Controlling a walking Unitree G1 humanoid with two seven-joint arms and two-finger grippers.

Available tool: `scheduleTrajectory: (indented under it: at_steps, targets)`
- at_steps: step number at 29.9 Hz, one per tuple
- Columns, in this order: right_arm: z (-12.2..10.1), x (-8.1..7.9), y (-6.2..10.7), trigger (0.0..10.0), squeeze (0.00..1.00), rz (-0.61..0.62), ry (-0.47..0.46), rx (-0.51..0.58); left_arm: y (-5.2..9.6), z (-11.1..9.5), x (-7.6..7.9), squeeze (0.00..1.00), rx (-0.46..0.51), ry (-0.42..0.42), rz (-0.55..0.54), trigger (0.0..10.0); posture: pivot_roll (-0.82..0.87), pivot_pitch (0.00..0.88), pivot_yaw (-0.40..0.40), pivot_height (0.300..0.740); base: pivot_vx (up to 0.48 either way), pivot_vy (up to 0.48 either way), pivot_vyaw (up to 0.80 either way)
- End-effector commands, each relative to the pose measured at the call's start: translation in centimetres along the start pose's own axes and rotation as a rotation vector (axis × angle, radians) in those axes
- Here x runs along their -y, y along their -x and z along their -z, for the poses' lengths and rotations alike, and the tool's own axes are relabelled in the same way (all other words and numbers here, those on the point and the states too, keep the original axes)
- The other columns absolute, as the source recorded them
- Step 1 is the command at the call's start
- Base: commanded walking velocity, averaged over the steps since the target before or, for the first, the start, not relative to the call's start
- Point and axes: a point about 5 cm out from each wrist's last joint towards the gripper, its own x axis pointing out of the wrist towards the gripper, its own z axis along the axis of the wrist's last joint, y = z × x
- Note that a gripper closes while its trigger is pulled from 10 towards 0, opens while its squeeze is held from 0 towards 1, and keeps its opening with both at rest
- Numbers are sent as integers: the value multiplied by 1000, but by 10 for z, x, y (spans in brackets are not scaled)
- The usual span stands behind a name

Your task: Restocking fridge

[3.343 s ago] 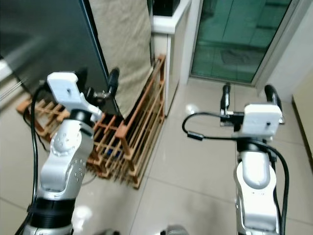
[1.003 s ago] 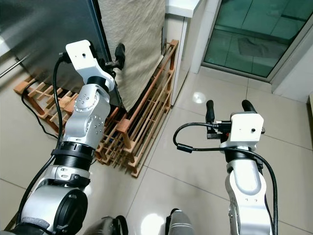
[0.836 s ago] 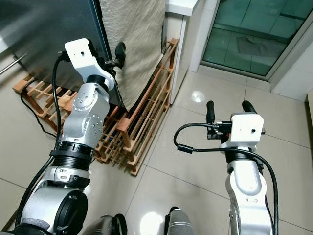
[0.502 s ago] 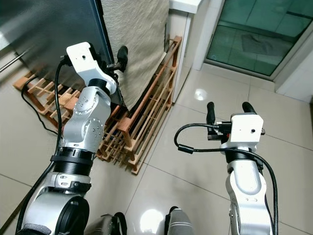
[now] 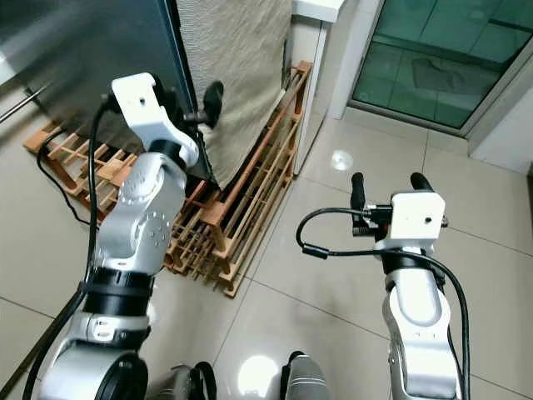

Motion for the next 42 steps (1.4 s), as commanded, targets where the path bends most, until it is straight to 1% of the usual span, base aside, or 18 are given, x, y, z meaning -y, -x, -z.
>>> scheduleTrajectory:
  at_steps: [1,5,10,12,15,20,32,33,42]
  targets:
    - [3,2,-1,10000,0,2,3,-3,3,-5,5,0,10,-27,40,10000,-234,127,40,723,0,0,0]
    - [4,1,-3,10000,0,-1,2,-1,4,-6,7,0,5,-28,50,10000,-230,121,40,723,0,0,0]
    - [4,-1,-6,10000,0,-5,0,10,0,-4,8,0,16,-37,50,10000,-231,108,41,723,0,0,0]
    - [4,-1,-7,10000,0,-4,3,16,-3,-5,12,0,22,-40,65,10000,-236,103,43,723,0,0,0]
    - [4,-1,-8,10000,0,-2,8,22,-4,-2,18,0,22,-78,103,10000,-241,98,46,723,0,0,0]
    - [4,-1,-8,10000,0,-1,12,26,-7,6,18,0,3,-115,114,10000,-243,95,50,723,0,0,0]
    - [6,0,-5,10000,0,11,14,28,-19,8,18,0,0,-110,99,10000,-255,93,67,723,0,0,0]
    - [6,0,-4,10000,0,14,15,28,-21,7,19,0,2,-104,98,10000,-256,94,67,723,0,0,0]
    - [7,1,-1,10000,0,20,18,24,-27,8,23,0,4,-93,102,10000,-262,104,71,723,0,0,0]
